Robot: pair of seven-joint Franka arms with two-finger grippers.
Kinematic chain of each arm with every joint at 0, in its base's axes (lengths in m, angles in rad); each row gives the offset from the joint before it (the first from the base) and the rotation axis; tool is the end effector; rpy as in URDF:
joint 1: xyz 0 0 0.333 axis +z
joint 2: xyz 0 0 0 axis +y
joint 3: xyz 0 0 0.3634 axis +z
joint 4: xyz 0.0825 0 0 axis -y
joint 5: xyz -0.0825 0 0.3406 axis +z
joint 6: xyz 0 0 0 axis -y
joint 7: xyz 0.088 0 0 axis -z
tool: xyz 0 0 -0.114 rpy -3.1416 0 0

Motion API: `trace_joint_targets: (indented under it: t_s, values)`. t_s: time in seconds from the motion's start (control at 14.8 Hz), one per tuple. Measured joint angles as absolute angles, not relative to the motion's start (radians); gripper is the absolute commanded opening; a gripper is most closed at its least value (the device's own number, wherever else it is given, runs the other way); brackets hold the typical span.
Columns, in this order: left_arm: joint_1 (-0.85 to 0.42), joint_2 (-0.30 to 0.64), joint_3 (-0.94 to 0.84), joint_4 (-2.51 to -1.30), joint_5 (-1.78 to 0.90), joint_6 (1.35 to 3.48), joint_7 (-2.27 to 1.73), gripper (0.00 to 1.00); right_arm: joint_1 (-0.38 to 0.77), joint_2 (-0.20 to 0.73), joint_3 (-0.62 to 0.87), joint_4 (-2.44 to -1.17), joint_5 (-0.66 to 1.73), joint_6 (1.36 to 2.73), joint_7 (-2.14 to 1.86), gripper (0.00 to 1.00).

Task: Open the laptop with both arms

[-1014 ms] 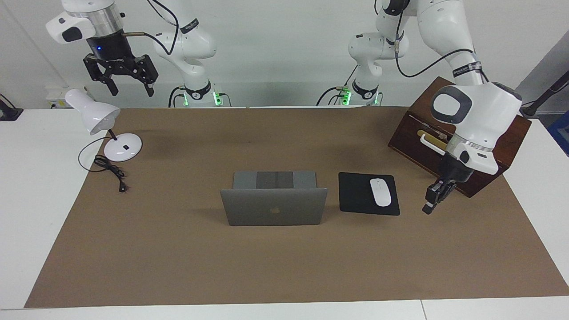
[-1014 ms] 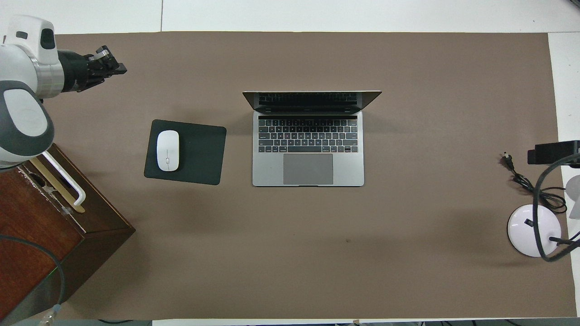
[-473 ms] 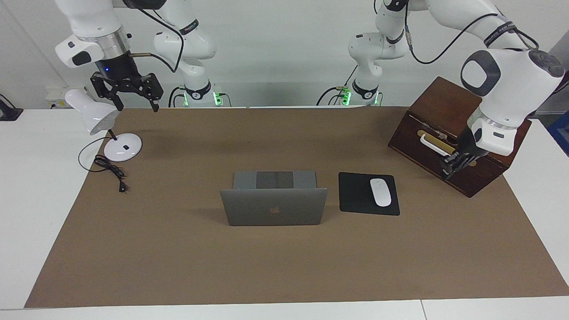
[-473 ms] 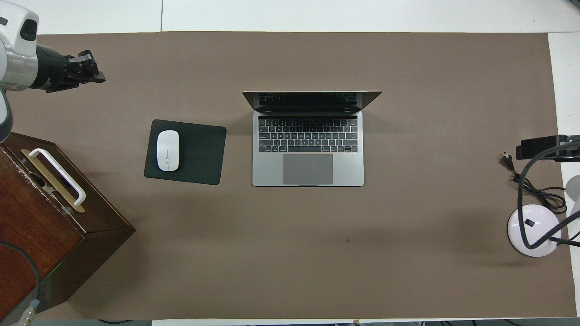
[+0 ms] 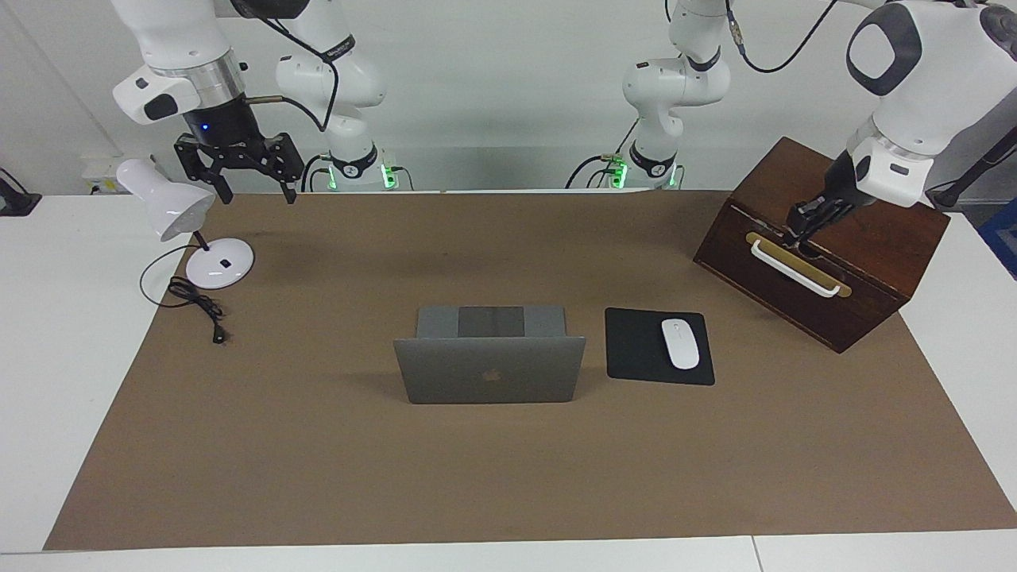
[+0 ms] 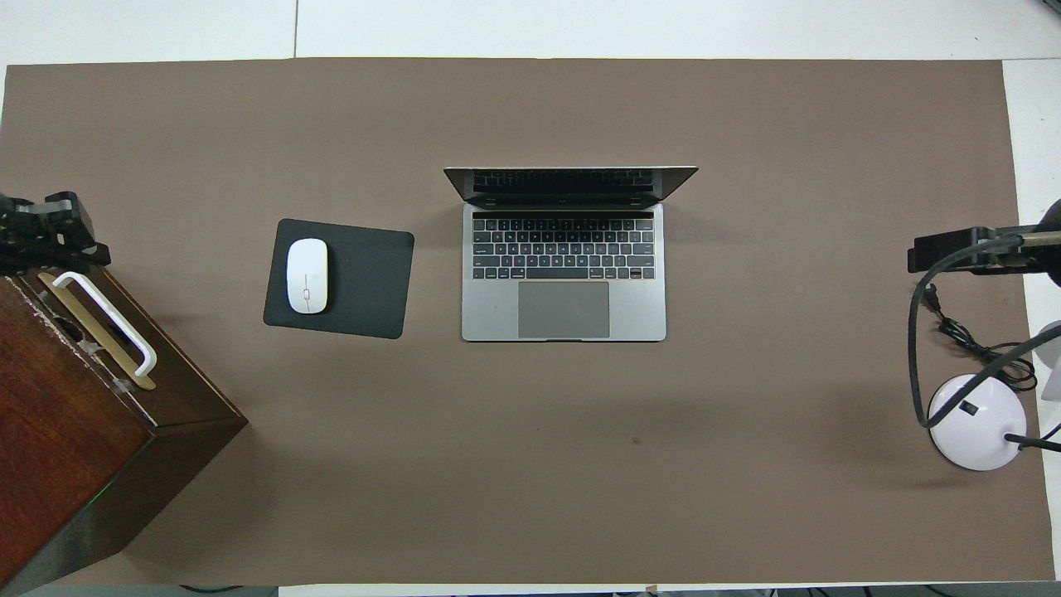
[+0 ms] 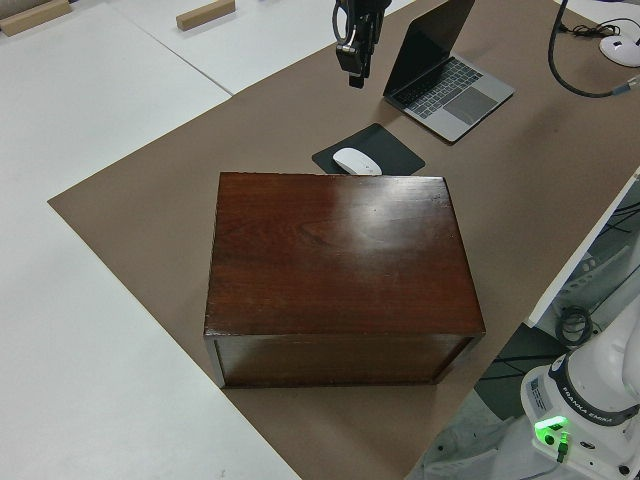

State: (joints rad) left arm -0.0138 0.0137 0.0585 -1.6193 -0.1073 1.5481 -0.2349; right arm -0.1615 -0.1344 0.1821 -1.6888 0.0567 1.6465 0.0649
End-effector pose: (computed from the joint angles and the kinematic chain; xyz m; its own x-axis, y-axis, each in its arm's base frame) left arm 0.5106 0.0102 0.6360 0.9563 0.2721 -0.1070 0.2814 -0.9560 0.0835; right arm 0.4708 0.0236 0.6857 0.9950 -0.0480 0.0874 -0.0448 -0.9983 -0.0382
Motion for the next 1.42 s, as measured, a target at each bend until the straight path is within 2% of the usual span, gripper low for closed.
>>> trace_joint_targets:
  t_s: [0.27, 1.42]
  values:
    - [-0.014, -0.024, 0.056, -1.663, -0.098, 1.526, -0.235, 1.0, -0.164, -0.134, 0.182, -1.689, 0.065, 1.646, 0.065, 1.0]
    - [-0.003, 0.006, 0.013, -1.643, -0.017, 1.622, -0.227, 1.0, -0.163, -0.099, 0.168, -1.691, 0.049, 1.652, 0.04, 1.0]
